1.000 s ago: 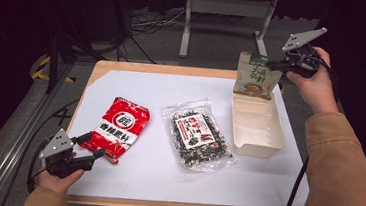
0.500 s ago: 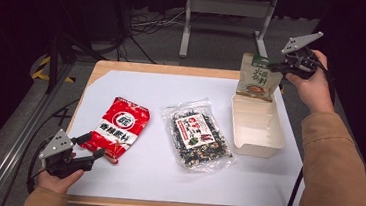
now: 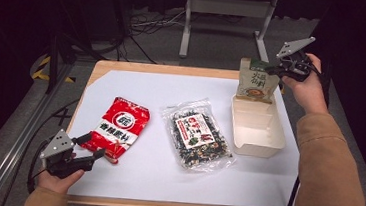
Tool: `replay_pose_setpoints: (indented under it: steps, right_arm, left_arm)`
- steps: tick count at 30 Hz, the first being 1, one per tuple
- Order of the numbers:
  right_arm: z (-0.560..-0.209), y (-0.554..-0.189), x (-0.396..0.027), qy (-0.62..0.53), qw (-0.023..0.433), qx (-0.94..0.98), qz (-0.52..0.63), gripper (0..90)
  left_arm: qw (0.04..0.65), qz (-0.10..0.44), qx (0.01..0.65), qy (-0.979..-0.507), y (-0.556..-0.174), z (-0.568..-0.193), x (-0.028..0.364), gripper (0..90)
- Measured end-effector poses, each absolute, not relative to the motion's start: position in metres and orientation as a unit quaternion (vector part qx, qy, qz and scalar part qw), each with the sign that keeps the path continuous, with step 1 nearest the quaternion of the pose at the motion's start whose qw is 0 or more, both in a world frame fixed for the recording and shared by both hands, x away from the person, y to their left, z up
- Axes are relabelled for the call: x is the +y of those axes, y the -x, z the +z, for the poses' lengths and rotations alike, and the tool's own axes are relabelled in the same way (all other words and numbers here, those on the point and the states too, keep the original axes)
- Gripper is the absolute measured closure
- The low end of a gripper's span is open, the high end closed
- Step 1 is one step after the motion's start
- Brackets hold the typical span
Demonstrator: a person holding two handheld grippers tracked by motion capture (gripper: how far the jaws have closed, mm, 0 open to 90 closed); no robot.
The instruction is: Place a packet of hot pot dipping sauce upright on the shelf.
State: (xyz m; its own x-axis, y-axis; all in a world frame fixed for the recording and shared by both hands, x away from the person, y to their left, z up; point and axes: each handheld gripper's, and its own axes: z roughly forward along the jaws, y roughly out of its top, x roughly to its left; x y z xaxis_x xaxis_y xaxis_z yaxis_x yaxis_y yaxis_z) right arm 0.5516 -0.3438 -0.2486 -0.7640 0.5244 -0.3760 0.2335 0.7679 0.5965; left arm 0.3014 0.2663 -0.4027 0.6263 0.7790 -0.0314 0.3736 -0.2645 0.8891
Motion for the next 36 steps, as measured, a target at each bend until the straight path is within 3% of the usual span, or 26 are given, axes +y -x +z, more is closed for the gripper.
replay_pose_setpoints:
  steps: [36]
  right_arm:
    - [-0.281, -0.55, -0.351, -0.26, 0.218, 0.899, 0.278, 86.4]
  left_arm:
    - [0.475, 0.207, 0.376, -0.768, -0.303, -0.403, 0.263, 31.5]
